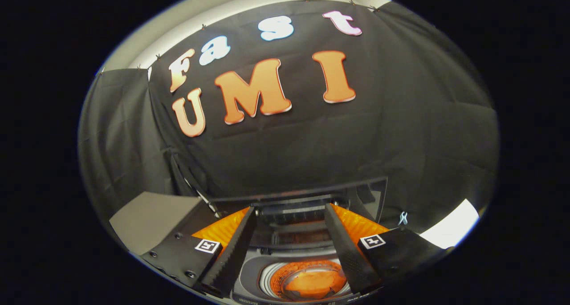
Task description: Put the clothes into the washing machine and then close the washing machine lid.
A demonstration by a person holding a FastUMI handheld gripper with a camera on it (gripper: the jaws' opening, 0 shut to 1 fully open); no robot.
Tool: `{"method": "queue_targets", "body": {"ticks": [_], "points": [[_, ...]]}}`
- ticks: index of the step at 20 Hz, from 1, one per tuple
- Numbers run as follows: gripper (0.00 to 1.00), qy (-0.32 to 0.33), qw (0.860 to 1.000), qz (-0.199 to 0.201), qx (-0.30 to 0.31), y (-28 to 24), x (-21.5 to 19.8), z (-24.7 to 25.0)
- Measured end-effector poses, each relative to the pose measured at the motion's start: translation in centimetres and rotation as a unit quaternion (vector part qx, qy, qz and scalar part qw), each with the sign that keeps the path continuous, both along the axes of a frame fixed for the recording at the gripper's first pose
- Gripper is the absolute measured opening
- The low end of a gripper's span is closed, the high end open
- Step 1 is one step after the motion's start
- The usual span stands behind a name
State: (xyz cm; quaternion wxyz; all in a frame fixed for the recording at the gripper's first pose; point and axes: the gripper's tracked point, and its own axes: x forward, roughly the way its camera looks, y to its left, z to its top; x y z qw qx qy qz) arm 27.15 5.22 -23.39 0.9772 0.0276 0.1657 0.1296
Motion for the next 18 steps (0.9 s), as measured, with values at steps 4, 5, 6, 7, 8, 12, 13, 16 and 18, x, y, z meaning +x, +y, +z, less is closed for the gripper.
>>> {"method": "queue_targets", "body": {"ticks": [4, 5, 6, 7, 8, 12, 13, 16, 18], "points": [[0.99, -0.010, 1.000, 0.000, -0.013, -0.2, 3.8, 2.3], [0.98, -0.002, 1.000, -0.004, -0.017, -0.2, 4.9, 1.7], [0.98, 0.006, 1.000, -0.005, -0.020, -0.1, 6.1, 1.0], [0.98, 0.016, 1.000, -0.008, -0.026, 0.2, 7.5, 0.0], [0.98, 0.027, 0.999, -0.010, -0.031, 0.3, 8.9, -1.2], [0.99, 0.067, 0.997, -0.012, -0.048, 1.4, 12.9, -5.5], [0.99, 0.075, 0.996, -0.014, -0.056, 1.4, 13.7, -6.4], [0.99, 0.100, 0.992, -0.016, -0.075, 1.3, 14.5, -8.7], [0.98, 0.096, 0.991, -0.017, -0.097, 1.0, 15.0, -9.3]]}}
